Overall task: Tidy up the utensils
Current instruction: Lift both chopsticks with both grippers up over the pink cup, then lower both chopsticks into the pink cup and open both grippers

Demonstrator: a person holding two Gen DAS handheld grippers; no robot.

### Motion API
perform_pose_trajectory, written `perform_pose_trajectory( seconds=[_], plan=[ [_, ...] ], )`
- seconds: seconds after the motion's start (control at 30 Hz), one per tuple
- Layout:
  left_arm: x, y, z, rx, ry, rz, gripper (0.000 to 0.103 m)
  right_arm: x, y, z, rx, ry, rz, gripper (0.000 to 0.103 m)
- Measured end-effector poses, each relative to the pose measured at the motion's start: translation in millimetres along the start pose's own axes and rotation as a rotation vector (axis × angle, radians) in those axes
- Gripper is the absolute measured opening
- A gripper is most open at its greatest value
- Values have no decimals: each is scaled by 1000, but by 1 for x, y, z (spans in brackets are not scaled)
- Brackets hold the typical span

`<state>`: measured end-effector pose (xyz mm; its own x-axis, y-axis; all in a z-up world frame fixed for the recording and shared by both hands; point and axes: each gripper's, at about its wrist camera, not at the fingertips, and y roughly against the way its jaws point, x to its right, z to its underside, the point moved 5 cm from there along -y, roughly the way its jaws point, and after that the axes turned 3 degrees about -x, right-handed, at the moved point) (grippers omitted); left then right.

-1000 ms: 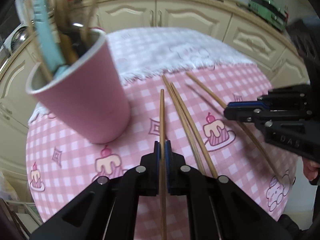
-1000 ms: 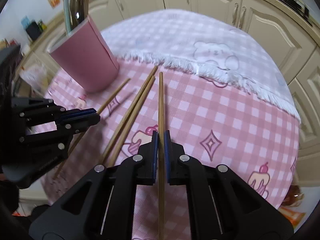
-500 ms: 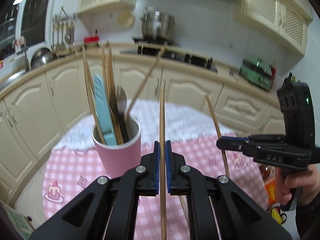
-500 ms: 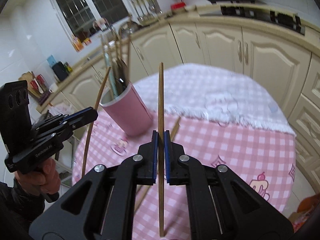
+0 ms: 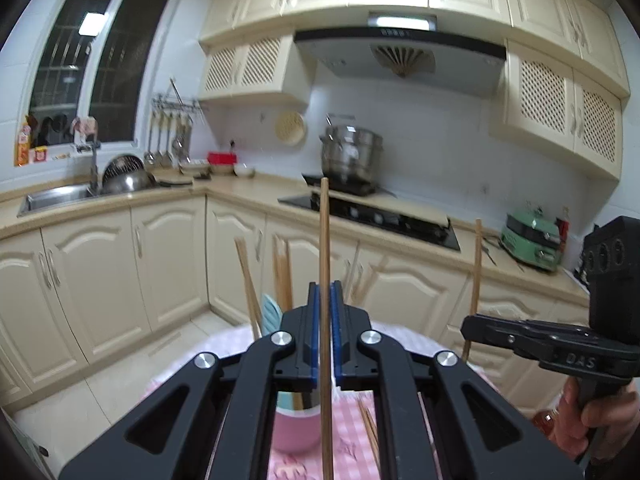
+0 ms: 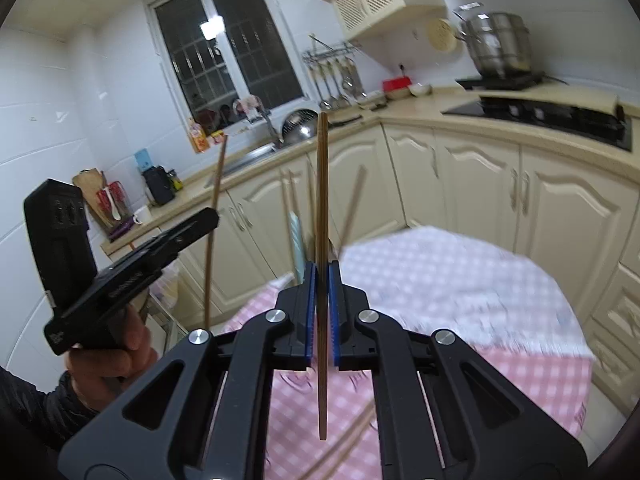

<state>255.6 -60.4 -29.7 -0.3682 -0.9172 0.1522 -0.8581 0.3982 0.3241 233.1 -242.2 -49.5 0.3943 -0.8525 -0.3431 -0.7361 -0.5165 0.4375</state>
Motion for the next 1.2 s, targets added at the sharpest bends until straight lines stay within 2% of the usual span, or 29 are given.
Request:
perform_pose_trajectory(
  seconds=[0.13, 0.33, 0.53, 0.77, 1.2],
  plan=[
    [-7, -1, -25, 56, 17, -16, 5, -17, -4, -32, 57, 47, -12, 6],
    [-16, -2, -68, 187, 35, -35, 5, -33, -12, -77, 137, 89, -26, 6],
    [-23, -15, -90, 265, 64, -43, 5, -38, -31, -101, 159, 112, -10, 6],
    [-23, -40, -81, 263, 56, -50, 5, -37, -52, -99, 142, 120, 11, 6],
    [-35, -78, -36, 179, 60, -73, 5, -26, -93, -77, 48, 118, 41, 7]
  ],
)
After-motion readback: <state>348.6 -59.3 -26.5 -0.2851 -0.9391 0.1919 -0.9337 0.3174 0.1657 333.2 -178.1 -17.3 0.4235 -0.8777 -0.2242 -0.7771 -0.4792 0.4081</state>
